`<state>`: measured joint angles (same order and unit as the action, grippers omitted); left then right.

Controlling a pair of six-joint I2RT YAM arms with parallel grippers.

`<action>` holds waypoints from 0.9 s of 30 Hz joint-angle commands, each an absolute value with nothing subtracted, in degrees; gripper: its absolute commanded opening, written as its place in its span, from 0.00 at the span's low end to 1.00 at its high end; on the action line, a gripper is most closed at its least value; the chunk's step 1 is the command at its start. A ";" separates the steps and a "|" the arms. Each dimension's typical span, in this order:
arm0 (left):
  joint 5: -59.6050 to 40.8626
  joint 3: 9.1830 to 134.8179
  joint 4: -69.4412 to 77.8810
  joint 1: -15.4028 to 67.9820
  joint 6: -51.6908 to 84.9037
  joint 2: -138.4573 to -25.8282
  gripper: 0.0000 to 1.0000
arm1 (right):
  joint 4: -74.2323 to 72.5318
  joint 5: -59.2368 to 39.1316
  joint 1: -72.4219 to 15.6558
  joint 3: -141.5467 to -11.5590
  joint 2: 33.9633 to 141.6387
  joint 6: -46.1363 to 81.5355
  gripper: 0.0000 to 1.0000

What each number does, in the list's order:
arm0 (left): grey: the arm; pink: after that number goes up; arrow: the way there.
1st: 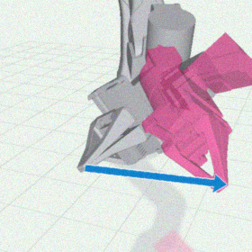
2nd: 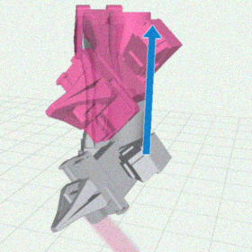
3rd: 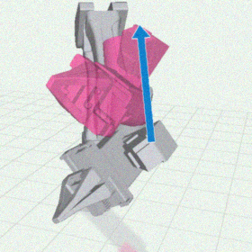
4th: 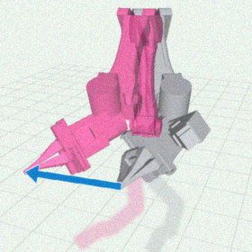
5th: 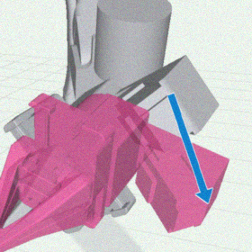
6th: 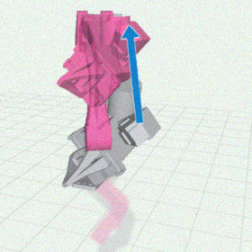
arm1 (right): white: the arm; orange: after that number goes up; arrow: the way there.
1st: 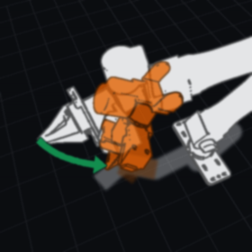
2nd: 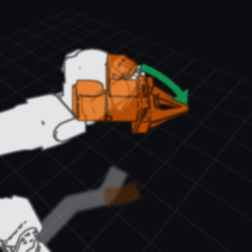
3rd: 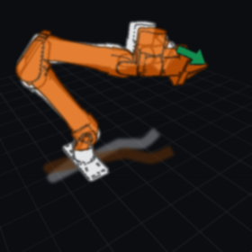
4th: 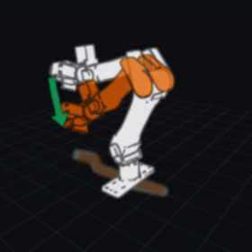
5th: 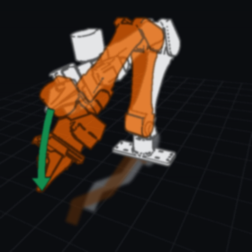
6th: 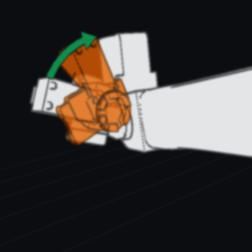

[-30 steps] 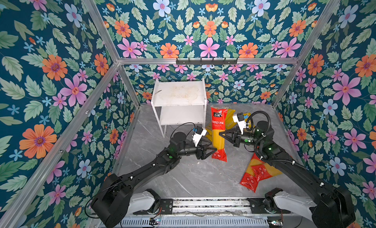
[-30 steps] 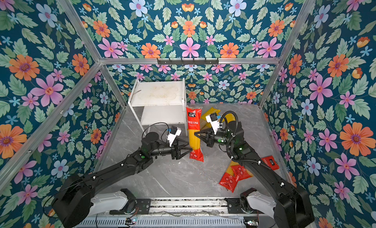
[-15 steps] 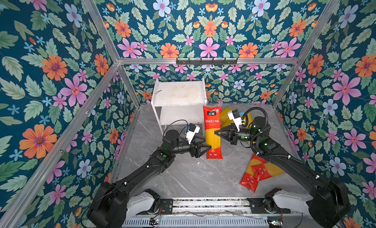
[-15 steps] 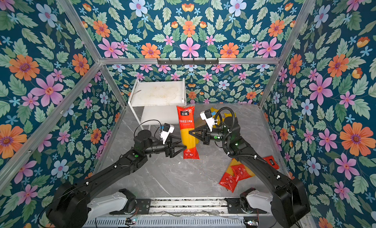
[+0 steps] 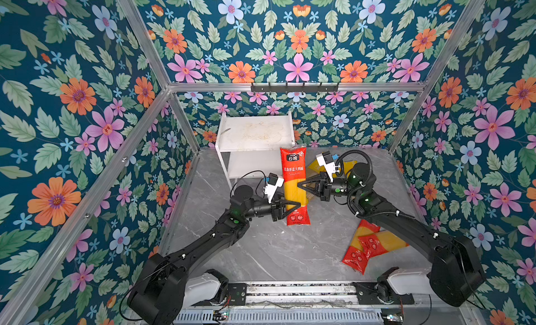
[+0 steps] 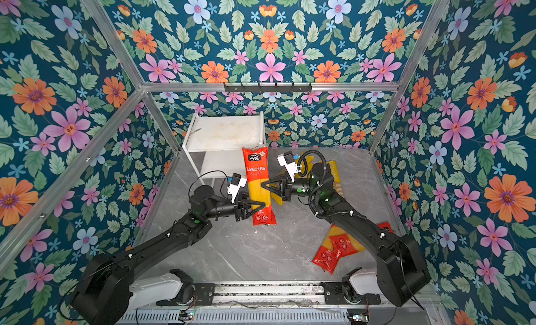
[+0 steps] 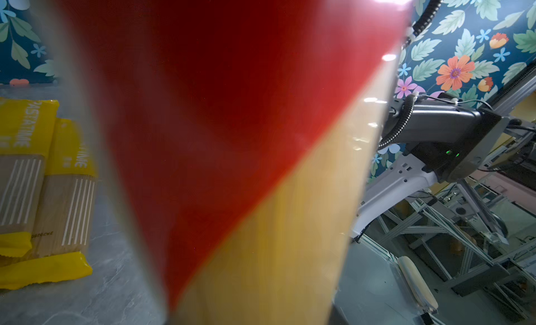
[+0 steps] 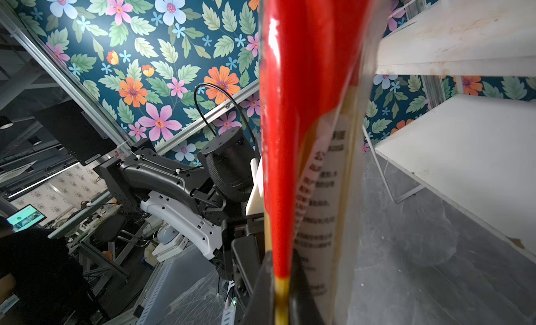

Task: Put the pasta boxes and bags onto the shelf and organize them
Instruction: 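Lift the red bag upright with the right gripper while the left gripper reaches toward it, then grasp the red bag with the left gripper beside the right gripper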

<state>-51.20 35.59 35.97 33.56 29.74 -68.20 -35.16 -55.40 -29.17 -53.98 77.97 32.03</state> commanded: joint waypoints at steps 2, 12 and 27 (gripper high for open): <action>-51.59 36.04 39.22 33.59 31.39 -68.72 0.32 | -41.92 -53.88 -29.23 -55.02 78.70 34.88 0.09; -51.31 37.91 36.48 31.82 35.13 -66.15 0.22 | -35.53 -51.41 -28.91 -52.17 77.04 35.40 0.49; -58.01 46.32 31.33 22.09 44.61 -67.27 0.24 | -49.24 -48.82 -34.78 -45.43 84.07 54.01 0.68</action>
<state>-55.35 45.56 24.45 22.37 42.06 -67.11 -41.80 -49.67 -34.24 -45.23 83.18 50.06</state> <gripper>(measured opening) 0.242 0.695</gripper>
